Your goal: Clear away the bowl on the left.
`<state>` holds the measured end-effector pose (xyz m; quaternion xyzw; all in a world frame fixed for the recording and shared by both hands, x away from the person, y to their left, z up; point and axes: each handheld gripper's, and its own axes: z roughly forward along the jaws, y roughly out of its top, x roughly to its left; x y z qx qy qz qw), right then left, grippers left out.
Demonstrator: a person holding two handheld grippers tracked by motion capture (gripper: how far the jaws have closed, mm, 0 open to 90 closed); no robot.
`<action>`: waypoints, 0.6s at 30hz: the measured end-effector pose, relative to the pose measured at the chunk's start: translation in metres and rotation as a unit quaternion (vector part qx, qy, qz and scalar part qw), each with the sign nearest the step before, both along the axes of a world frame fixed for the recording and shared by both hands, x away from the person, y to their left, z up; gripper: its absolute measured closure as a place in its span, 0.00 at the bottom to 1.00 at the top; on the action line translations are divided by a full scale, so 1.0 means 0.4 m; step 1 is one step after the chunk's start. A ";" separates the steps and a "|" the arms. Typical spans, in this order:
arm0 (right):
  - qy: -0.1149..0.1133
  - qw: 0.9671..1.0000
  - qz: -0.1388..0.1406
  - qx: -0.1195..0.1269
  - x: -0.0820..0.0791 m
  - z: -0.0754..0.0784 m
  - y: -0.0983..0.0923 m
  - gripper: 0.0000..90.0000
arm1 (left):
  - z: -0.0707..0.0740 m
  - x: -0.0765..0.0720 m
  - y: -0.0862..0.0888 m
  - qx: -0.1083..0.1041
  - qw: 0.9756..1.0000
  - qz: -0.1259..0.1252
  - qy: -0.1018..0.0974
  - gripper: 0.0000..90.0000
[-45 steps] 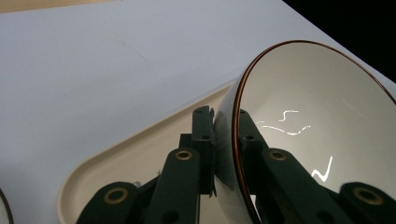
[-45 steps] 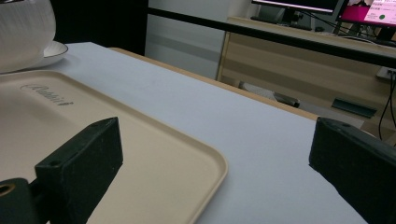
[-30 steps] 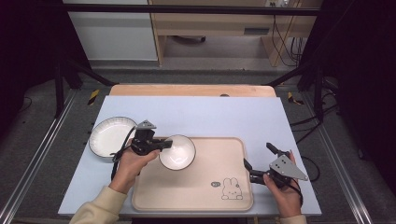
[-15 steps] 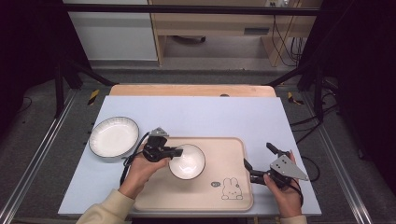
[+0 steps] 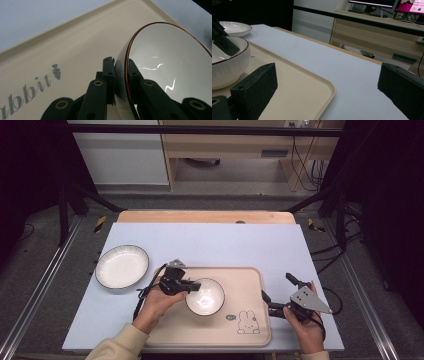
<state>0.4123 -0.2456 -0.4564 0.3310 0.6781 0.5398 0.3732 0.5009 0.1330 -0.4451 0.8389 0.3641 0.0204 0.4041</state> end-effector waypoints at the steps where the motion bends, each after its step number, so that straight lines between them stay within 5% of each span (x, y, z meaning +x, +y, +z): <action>1: 0.001 1.000 0.000 0.001 0.000 0.000 0.000 0.03 | 0.000 0.001 0.001 0.003 1.000 -0.003 0.000 0.91; 18: 0.002 1.000 0.010 -0.005 0.002 -0.002 0.006 0.03 | -0.011 0.004 -0.006 0.000 1.000 0.002 0.022 0.90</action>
